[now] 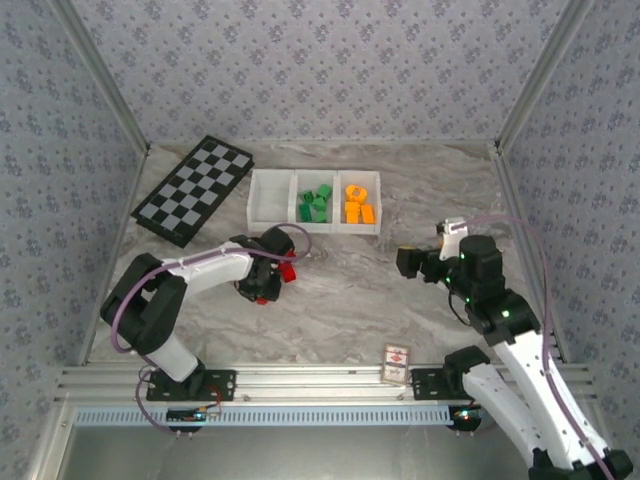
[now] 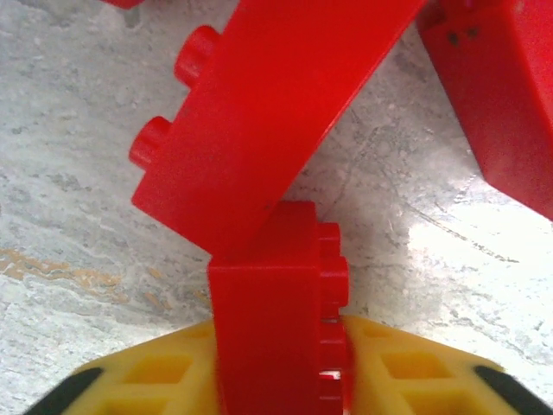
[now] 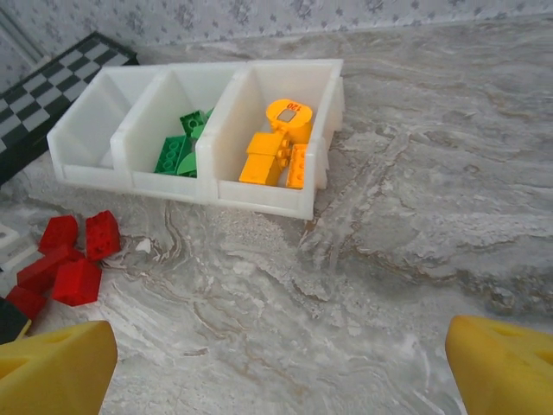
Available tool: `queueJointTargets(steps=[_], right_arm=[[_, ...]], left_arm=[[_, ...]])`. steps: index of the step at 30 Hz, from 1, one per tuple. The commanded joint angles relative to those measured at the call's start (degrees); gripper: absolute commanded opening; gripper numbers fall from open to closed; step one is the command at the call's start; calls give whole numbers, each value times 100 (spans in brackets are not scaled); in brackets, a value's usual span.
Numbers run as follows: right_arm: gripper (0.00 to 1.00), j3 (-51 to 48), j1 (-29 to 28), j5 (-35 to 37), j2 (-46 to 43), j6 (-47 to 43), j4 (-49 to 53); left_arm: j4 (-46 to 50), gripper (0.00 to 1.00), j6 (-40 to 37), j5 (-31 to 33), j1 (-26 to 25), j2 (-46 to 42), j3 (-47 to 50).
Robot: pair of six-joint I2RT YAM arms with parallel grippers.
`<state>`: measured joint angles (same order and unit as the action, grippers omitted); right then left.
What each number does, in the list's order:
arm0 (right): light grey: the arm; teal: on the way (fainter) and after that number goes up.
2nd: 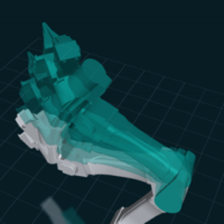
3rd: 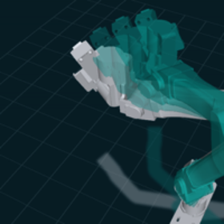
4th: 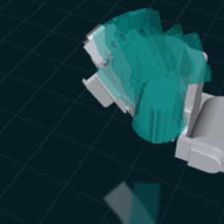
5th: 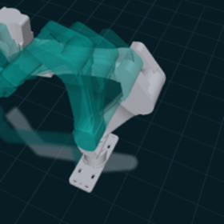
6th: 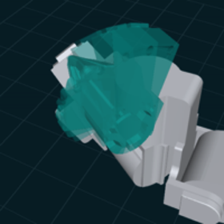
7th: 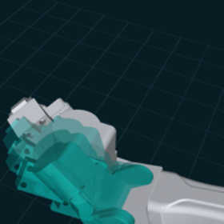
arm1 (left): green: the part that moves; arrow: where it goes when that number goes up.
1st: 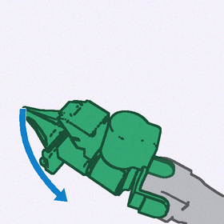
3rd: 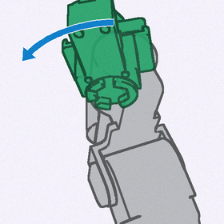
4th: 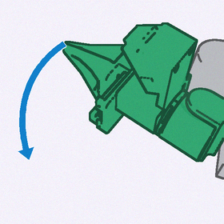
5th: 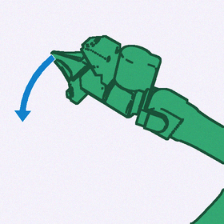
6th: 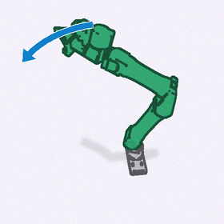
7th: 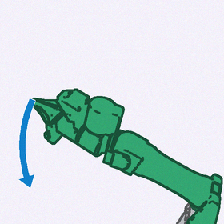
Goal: Sort the legos into containers by color
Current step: Pick up the lego from the center of the table.
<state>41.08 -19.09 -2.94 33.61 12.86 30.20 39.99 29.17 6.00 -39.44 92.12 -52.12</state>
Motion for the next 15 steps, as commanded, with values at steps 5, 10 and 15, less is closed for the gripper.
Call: queueJointTargets(steps=[5,10,15], right_arm=[[100,-161,20,363,-720,350,1043],[100,-179,-46,523,-878,412,1025],[100,-238,-101,562,-867,459,999]], left_arm=[[195,7,84,104,-7,-99,-369],[600,20,-25,368,51,-632,-887],[1028,24,-487,371,461,-697,-1887]])
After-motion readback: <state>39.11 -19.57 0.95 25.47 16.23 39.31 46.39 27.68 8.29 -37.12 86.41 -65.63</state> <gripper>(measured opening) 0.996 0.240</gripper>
